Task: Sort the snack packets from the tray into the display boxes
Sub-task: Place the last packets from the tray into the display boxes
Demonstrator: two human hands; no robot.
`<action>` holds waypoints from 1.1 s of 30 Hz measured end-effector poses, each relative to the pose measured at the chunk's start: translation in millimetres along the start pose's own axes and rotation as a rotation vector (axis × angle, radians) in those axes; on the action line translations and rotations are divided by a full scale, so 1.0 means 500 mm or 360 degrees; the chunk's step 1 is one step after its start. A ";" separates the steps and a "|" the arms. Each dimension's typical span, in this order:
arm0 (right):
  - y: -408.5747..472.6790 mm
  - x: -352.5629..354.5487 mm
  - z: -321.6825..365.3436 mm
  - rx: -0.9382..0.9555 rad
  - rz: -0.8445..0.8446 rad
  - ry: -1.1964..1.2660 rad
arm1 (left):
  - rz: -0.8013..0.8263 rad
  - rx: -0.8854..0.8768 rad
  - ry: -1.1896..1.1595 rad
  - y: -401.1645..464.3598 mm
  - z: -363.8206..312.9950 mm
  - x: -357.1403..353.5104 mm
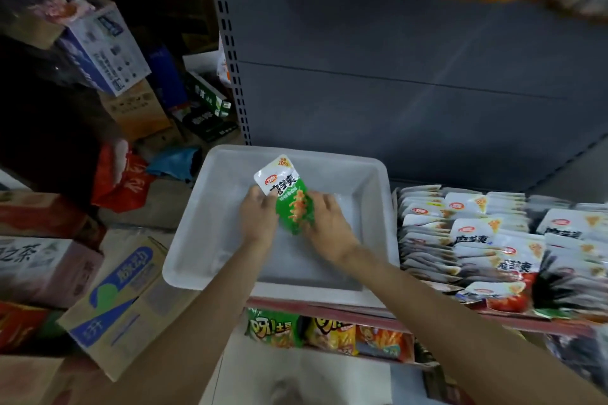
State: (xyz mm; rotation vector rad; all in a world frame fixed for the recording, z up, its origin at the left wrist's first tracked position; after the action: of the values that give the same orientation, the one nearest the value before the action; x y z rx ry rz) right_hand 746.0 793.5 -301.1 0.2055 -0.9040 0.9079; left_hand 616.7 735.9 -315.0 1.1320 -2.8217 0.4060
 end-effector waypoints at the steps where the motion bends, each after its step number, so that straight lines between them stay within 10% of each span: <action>1: -0.017 0.022 0.006 0.0024 -0.0100 0.0055 | 0.0008 -0.0127 0.0043 -0.019 -0.029 -0.007; 11: -0.203 0.321 -0.074 0.0098 -0.0589 0.0555 | 0.0378 -0.0639 -0.0077 -0.187 -0.232 -0.242; 33: -0.453 0.572 -0.478 0.0109 -0.0700 0.0733 | 0.0699 -0.0896 0.0655 -0.355 -0.318 -0.724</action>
State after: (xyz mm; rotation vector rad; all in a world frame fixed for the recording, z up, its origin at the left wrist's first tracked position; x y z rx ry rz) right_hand 1140.5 943.2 -190.1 0.2307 -0.3762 0.5404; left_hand 996.6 898.1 -183.9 0.2800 -2.5334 -0.1302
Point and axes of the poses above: each hand's wrist, its own y-axis towards the middle knuckle, its own x-axis out of the back of the hand, z = x × y, the point moved 5 cm from there along y, towards the middle knuckle, and after that the axes turned 9 degrees about z, right-handed, at the moved point
